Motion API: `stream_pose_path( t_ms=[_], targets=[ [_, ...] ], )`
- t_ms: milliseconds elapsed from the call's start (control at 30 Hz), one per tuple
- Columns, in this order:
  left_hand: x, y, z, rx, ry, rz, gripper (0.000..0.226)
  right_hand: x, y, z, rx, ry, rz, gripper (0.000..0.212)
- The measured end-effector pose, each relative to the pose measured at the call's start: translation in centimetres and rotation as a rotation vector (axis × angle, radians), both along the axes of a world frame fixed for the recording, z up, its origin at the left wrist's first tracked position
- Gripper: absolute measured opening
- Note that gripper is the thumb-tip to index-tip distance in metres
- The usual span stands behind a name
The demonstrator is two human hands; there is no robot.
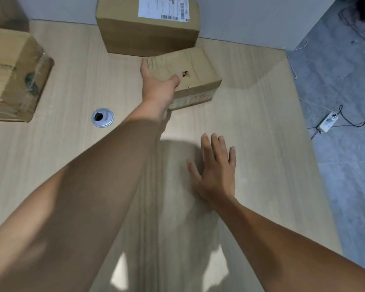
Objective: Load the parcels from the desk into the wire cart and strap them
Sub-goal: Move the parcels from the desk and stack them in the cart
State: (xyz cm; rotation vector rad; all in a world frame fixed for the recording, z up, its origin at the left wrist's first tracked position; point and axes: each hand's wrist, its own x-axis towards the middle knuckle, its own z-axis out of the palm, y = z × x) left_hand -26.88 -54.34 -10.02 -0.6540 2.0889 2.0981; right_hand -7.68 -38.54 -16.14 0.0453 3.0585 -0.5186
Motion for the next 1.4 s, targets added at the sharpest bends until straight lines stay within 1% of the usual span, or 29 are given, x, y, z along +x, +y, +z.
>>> stream_pose_path(
  t_ms=[100, 200, 267, 333, 367, 400, 433, 467, 500, 533, 567, 600, 633, 700, 800, 867, 933, 1033, 1100, 1133, 1167, 1233, 1300, 1333, 1400],
  targets=[
    [3.9, -2.1, 0.1, -0.063, 0.006, -0.061, 0.106, 0.0, 0.4, 0.7, -0.153, 0.048, -0.024, 0.084],
    [10.6, -4.4, 0.4, -0.119, -0.007, -0.034, 0.106, 0.3, 0.6, 1.2, -0.364, 0.103, -0.078, 0.084],
    [16.8, -5.8, 0.8, -0.142, -0.002, 0.020, 0.104, 0.4, 0.9, 1.2, -0.455, 0.077, -0.117, 0.072],
    [24.3, -6.9, 1.1, -0.166, 0.000, 0.151, 0.101, -0.1, 1.3, 1.5, -0.481, 0.027, -0.147, 0.051],
    [28.4, -7.3, 1.2, -0.160, -0.008, 0.222, 0.101, -0.2, 1.5, 1.9, -0.574, -0.015, -0.180, 0.045],
    [32.5, -7.4, 1.2, -0.143, -0.004, 0.290, 0.101, -0.1, 1.3, 2.7, -0.768, -0.094, -0.230, 0.043],
    [36.3, -7.3, 1.3, -0.127, -0.005, 0.352, 0.101, 0.6, 0.5, 3.9, -1.017, -0.189, -0.295, 0.042],
    [39.8, -6.9, 1.4, -0.096, -0.028, 0.397, 0.103, 2.3, -0.8, 4.9, -1.176, -0.327, -0.309, 0.043],
    [42.8, -6.4, 1.6, -0.035, -0.052, 0.443, 0.104, 4.9, -2.7, 6.0, -1.294, -0.515, -0.247, 0.043],
    [45.4, -5.7, 1.9, 0.032, -0.062, 0.510, 0.104, 8.1, -4.8, 7.1, -1.249, -0.686, -0.085, 0.045],
    [47.8, -5.2, 2.3, 0.100, -0.062, 0.610, 0.100, 11.7, -7.0, 7.9, -1.138, -0.811, 0.098, 0.050],
    [50.4, -5.0, 2.4, 0.160, -0.057, 0.726, 0.095, 15.3, -8.9, 8.4, -1.035, -0.874, 0.259, 0.058],
    [53.3, -5.2, 2.4, 0.208, -0.049, 0.829, 0.090, 18.9, -10.5, 9.2, -0.988, -0.924, 0.359, 0.063],
    [59.9, -5.9, 2.6, 0.247, -0.028, 0.975, 0.087, 24.7, -13.0, 9.9, -0.891, -0.950, 0.516, 0.065],
    [70.8, -6.0, 3.4, 0.246, -0.004, 1.119, 0.080, 33.0, -15.8, 10.7, -0.679, -1.023, 0.757, 0.071],
    [78.2, -5.0, 3.3, 0.247, 0.023, 1.274, 0.084, 39.7, -17.3, 10.8, -0.591, -1.066, 0.898, 0.070],
    [85.0, -3.0, 3.0, 0.235, 0.046, 1.449, 0.083, 46.4, -18.6, 10.6, -0.495, -1.126, 1.038, 0.067],
    [94.2, 1.2, 2.3, 0.177, 0.055, 1.764, 0.068, 55.9, -20.0, 10.3, -0.324, -1.179, 1.284, 0.065],
    [99.7, 4.9, 2.0, 0.150, 0.030, 2.004, 0.072, 63.2, -20.7, 9.6, -0.191, -1.222, 1.511, 0.057],
    [102.0, 6.9, 1.7, 0.168, 0.041, 2.116, 0.074, 66.8, -20.7, 9.2, -0.117, -1.241, 1.620, 0.052],
    [104.0, 8.7, 1.3, 0.180, 0.057, 2.211, 0.070, 70.3, -20.7, 8.8, -0.043, -1.266, 1.719, 0.048],
    [107.0, 12.2, -0.1, 0.203, 0.079, 2.393, 0.062, 76.7, -20.5, 7.7, 0.128, -1.301, 1.907, 0.054],
    [108.9, 14.7, -1.3, 0.254, 0.040, 2.599, 0.071, 81.9, -20.1, 6.1, 0.316, -1.283, 2.078, 0.057],
    [109.5, 15.5, -2.1, 0.283, 0.013, 2.676, 0.076, 84.1, -20.0, 5.1, 0.409, -1.265, 2.151, 0.054],
    [110.2, 16.7, -4.6, 0.350, 0.003, 2.779, 0.076, 88.0, -19.7, 2.7, 0.571, -1.244, 2.252, 0.046]
  ],
)
